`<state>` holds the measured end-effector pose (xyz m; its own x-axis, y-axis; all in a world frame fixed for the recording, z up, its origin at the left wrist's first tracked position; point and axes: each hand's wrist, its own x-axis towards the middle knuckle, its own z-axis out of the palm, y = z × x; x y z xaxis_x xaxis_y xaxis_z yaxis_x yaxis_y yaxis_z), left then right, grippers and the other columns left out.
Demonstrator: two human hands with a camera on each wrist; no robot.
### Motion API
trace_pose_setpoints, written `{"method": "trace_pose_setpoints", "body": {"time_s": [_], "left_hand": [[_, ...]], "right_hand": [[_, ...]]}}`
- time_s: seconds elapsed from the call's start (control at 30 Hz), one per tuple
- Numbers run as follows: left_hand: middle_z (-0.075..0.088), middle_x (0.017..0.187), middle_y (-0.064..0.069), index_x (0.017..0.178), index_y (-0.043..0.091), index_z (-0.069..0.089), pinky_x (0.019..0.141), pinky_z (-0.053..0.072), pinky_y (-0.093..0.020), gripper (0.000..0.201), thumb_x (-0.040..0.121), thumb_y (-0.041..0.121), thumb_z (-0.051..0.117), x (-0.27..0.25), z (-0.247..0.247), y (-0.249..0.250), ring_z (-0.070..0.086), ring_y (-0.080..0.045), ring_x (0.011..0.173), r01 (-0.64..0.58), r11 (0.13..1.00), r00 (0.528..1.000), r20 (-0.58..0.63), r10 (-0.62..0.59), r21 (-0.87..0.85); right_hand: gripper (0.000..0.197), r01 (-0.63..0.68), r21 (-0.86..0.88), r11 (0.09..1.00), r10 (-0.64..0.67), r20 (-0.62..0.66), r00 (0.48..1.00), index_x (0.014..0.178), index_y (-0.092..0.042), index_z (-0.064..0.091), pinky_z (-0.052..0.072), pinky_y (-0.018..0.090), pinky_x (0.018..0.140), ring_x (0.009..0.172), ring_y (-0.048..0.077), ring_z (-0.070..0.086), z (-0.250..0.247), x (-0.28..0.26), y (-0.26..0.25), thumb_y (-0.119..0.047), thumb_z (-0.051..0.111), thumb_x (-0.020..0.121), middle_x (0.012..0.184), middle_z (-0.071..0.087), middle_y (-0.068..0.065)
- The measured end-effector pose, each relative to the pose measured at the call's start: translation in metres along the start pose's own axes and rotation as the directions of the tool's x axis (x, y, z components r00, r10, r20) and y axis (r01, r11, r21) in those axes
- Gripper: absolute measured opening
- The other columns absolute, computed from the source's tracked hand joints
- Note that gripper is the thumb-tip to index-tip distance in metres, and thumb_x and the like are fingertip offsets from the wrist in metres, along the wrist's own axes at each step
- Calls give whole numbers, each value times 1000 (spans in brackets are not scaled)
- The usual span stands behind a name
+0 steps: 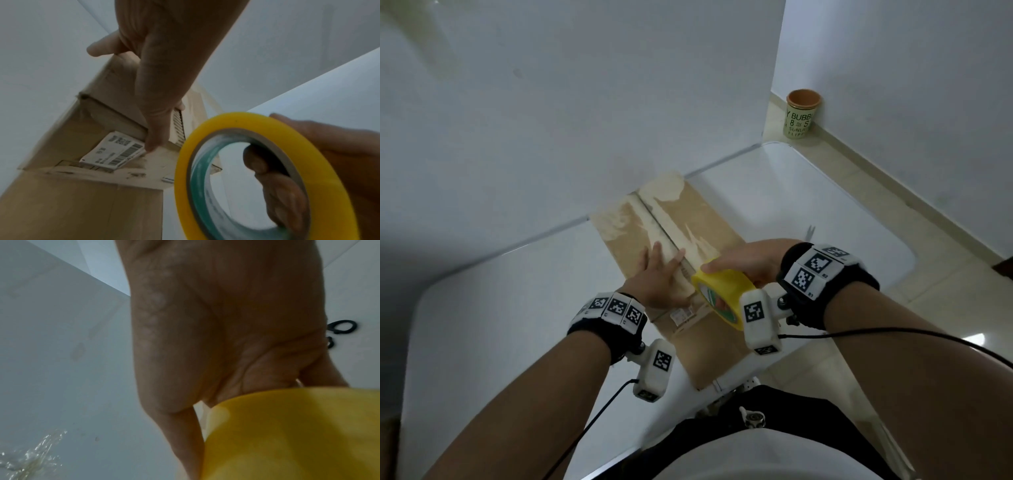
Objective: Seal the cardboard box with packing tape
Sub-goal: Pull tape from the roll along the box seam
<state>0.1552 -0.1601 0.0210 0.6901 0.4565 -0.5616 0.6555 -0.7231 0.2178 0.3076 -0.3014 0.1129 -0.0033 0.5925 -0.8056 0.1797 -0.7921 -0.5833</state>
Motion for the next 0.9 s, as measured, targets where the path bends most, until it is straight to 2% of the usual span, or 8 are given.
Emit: {"method": "trace_pose_setpoints", "body": {"time_s": [0.1,0.2,0.33,0.47,0.63,0.8,0.9], "left_hand": [[-32,155,-2,147,46,-13,115,12,-60,113,70,69,66,0,-2,0,-29,-33,142,-2,1000,1000,-2,2,-14],[-32,155,-2,147,48,-13,116,12,-59,112,70,69,66,2,-2,0,-29,-33,142,-10,1000,1000,-7,10,-13],[-33,155,-1,147,48,-13,116,12,-58,109,72,68,64,0,-2,-1,-30,-31,142,-12,999,1000,-10,12,-35],[-34,154,0,147,48,-14,115,13,-59,109,73,67,63,-1,-3,0,-32,-30,141,-14,999,1000,-2,14,-35],[-35,154,0,147,47,-13,115,14,-58,110,73,63,66,-2,-3,0,-32,-31,141,-20,999,1000,-3,20,-34],[-34,154,-1,148,46,-13,114,17,-58,110,73,65,66,-3,-2,1,-31,-31,141,-36,999,999,-14,36,-28],[-34,154,-1,149,43,-12,114,17,-58,114,70,69,65,-5,-2,0,-31,-29,141,-49,998,999,-24,49,-29]], "right_hand": [[66,-59,-180,982,35,-135,990,121,-6,61,47,45,102,108,33,64,2,-4,7,-61,46,90,118,67,14],[73,-121,-237,964,85,-155,984,132,-2,51,45,40,104,119,31,57,13,2,17,-62,40,91,134,56,12],[80,-147,-291,945,110,-139,984,132,-1,52,43,42,105,120,31,57,25,27,27,-67,35,90,134,56,15],[63,-119,-212,970,74,-210,975,135,0,48,40,42,107,126,32,51,33,38,34,-49,40,97,137,52,18],[57,-145,-216,966,95,-228,969,140,-3,44,36,39,111,132,29,45,31,36,33,-44,37,100,143,47,13],[58,-173,-196,965,128,-223,966,141,-4,43,34,39,112,134,29,43,36,39,33,-45,39,99,145,45,13],[67,-230,-308,923,164,-227,960,146,-2,33,32,38,113,138,31,36,41,36,25,-51,30,99,152,34,15]]}}
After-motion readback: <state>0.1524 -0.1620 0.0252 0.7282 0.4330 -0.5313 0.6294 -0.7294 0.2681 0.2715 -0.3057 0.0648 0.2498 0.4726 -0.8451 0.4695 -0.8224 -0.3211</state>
